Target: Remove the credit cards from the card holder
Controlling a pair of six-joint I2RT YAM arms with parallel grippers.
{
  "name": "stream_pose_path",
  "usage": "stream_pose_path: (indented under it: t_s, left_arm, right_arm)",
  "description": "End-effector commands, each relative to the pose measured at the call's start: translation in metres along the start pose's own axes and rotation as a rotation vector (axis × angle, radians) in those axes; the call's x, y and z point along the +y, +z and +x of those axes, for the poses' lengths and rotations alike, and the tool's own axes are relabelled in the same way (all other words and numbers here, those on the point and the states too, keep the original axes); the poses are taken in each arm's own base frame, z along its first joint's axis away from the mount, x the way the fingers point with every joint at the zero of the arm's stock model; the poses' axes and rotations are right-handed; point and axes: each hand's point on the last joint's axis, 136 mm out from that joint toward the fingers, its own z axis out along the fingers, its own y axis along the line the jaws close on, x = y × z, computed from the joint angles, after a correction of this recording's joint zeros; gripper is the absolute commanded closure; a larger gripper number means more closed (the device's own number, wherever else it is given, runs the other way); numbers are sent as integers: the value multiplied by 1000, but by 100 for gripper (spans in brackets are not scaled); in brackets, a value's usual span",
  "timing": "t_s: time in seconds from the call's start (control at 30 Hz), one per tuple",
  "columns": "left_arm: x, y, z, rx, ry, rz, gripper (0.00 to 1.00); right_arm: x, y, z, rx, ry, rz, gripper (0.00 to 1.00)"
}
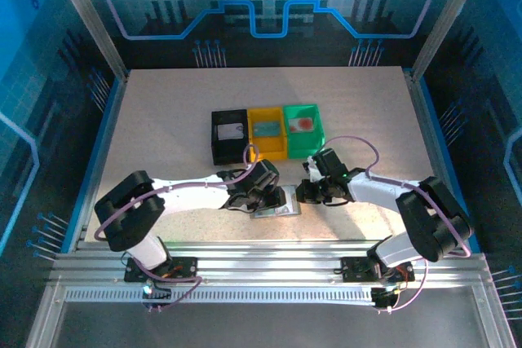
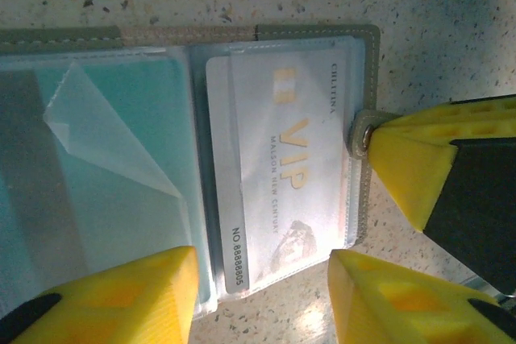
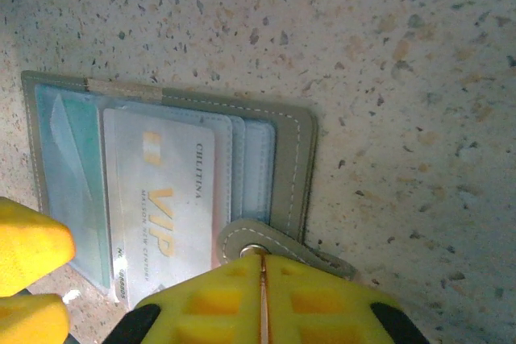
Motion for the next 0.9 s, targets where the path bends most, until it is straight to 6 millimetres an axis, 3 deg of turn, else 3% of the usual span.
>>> stream_pose_path:
  t_s: [0.0,0.27,0.87]
  left_arm:
    - [7,7,3,1,-11,-20,57]
    - [17,14,2,-17,-8,-42,60]
    - [21,23,0,-37,-21,-32,73]
  right_arm:
    - [-10,6,16,45,20,27,92]
    - [-12,7,19,50,27,29,92]
    - [-15,15,25,73,45,19,93]
